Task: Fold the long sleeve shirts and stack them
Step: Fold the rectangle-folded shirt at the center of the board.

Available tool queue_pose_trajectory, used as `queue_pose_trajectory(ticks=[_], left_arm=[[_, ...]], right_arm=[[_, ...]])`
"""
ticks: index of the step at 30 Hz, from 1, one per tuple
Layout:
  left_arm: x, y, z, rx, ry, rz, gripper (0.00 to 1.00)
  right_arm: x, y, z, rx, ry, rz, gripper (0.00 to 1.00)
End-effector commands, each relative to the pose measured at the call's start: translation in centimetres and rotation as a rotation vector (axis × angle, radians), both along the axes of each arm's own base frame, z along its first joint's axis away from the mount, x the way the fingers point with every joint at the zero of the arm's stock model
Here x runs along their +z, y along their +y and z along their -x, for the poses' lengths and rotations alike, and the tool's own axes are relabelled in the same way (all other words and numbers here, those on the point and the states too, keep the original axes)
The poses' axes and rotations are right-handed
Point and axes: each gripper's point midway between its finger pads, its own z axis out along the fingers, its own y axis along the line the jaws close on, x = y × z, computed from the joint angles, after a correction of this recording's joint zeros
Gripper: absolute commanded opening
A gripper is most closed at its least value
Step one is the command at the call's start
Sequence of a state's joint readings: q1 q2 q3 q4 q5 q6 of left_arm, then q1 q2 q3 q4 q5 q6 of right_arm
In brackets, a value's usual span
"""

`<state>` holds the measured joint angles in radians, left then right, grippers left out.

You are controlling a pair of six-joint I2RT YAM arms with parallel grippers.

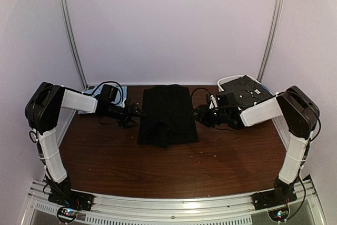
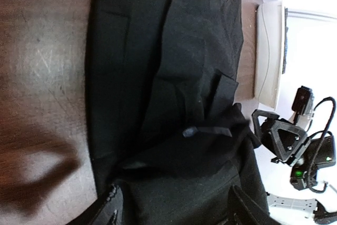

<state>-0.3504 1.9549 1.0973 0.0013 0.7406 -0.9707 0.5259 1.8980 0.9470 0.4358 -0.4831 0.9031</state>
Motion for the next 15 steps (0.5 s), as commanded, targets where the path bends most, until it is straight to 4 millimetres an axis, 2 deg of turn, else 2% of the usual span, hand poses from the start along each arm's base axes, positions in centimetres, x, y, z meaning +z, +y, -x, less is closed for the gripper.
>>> queue_pose_trajectory(ticks=[1, 6, 10, 11, 13, 15], left_arm=[[2.5, 1.4, -0.9, -0.012, -0.146, -0.119, 0.73], [3.5, 2.2, 0.4, -0.031, -0.203, -0.160, 0.74], [2.8, 2.6, 2.8, -0.057, -0.204, -0.204, 0.72], [2.4, 2.6, 3.5, -0.063, -0.199, -0.213, 0.71], [1.5, 2.6, 4.6, -0.072, -0.183, -0.231, 0.64], [0.8, 2.5, 5.6, -0.080, -0.166, -0.227, 0.52]], right_arm=[[3.2, -1.3, 0.1, -0.007, -0.100, 0.069, 0.53], [3.0, -0.7, 2.2, 0.061, -0.123, 0.150, 0.55], [1.8, -0.3, 3.6, 0.098, -0.127, 0.233, 0.54], [1.5, -0.2, 3.8, 0.103, -0.127, 0.249, 0.51], [0.9, -0.1, 4.1, 0.110, -0.127, 0.277, 0.43], [0.3, 0.2, 4.4, 0.122, -0.125, 0.306, 0.36]])
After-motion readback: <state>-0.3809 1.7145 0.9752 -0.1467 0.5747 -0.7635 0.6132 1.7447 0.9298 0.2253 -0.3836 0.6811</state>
